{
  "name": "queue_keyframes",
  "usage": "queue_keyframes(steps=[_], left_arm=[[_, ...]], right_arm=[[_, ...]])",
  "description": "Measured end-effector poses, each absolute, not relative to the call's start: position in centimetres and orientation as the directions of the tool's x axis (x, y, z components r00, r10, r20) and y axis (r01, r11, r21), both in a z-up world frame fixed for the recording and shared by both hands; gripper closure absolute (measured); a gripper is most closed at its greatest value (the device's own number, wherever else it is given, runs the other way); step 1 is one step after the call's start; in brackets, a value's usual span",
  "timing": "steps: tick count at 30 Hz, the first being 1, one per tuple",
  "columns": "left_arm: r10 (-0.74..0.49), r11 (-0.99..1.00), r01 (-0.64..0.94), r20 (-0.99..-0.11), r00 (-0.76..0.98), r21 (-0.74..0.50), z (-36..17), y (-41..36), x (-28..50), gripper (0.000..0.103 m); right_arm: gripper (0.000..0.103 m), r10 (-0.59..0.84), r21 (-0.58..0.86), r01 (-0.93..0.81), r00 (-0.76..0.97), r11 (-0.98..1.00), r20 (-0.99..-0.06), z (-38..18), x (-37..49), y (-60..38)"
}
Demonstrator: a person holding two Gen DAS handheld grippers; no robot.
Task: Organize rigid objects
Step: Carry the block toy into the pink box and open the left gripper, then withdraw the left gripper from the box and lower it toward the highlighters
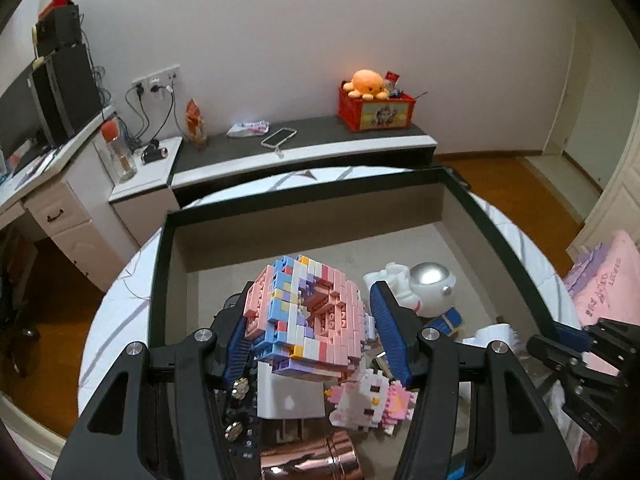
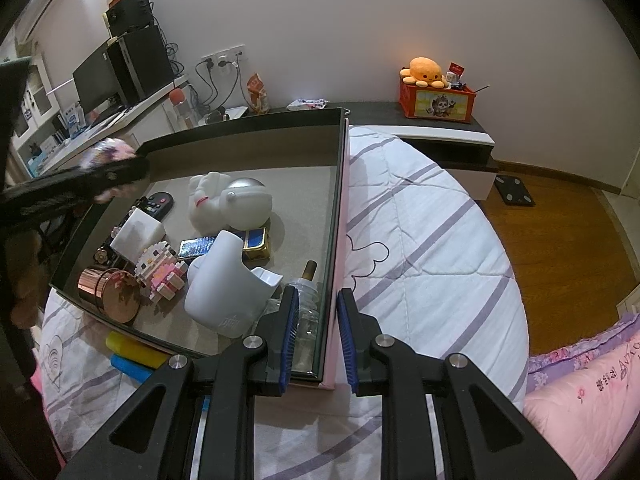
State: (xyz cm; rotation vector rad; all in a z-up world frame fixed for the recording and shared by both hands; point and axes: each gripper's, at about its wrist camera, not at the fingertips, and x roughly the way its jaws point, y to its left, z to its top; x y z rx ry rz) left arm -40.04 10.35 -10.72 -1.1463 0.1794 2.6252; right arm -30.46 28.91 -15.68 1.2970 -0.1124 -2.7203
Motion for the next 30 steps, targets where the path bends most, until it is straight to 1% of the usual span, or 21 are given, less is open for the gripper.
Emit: queue_keyframes(steps=[5,6,7,8,9,12,13,20,30], left_arm=[[0.189,-0.960,-0.281,-0.740,-0.646,0.000,-11.5,10.5,-40.4,0.045],[0.190,-0.962,-0.274,-0.736,-0.650,-0.006,-11.4,10.3,-40.4,0.041],[0.188,-0.964,-0.266,-0.732,-0.654,-0.010,-11.3,10.1,-40.3,0.030],[0.182,-0.967,-0.254,-0.729,-0.660,-0.012,-11.2,9.8,-40.4,0.024],[0.174,-0.971,-0.241,-0.723,-0.669,-0.011,-11.0,9.6,-40.2,0.015],[0.172,-0.973,-0.231,-0.710,-0.683,-0.013,-10.7,9.1,-39.6,0.011],[0.174,-0.973,-0.229,-0.712,-0.680,-0.020,-10.7,8.9,-39.3,0.007],[0.144,-0.978,-0.211,-0.724,-0.675,0.002,-10.9,8.6,-36.3,0.002],[0.094,-0.985,-0.168,-0.748,-0.657,0.024,-12.0,7.5,-32.8,0.002]], right_arm=[[0.081,-0.147,0.121,0.085,-0.623,-0.989,-0.768,-15.6,-30.5,28.9],[0.081,-0.146,0.119,0.085,-0.623,-0.989,-0.768,-15.6,-30.4,28.9],[0.081,-0.146,0.119,0.085,-0.623,-0.989,-0.768,-15.6,-30.4,28.8],[0.081,-0.147,0.120,0.085,-0.623,-0.989,-0.768,-15.6,-30.4,28.9],[0.081,-0.147,0.120,0.086,-0.622,-0.989,-0.769,-15.6,-30.5,28.8],[0.081,-0.149,0.122,0.086,-0.621,-0.989,-0.770,-15.6,-30.5,28.9],[0.081,-0.150,0.122,0.087,-0.621,-0.989,-0.769,-15.6,-30.5,28.9],[0.081,-0.157,0.130,0.088,-0.618,-0.988,-0.770,-15.6,-30.5,29.0],[0.081,-0.189,0.158,0.105,-0.606,-0.982,-0.772,-15.6,-30.6,29.4]])
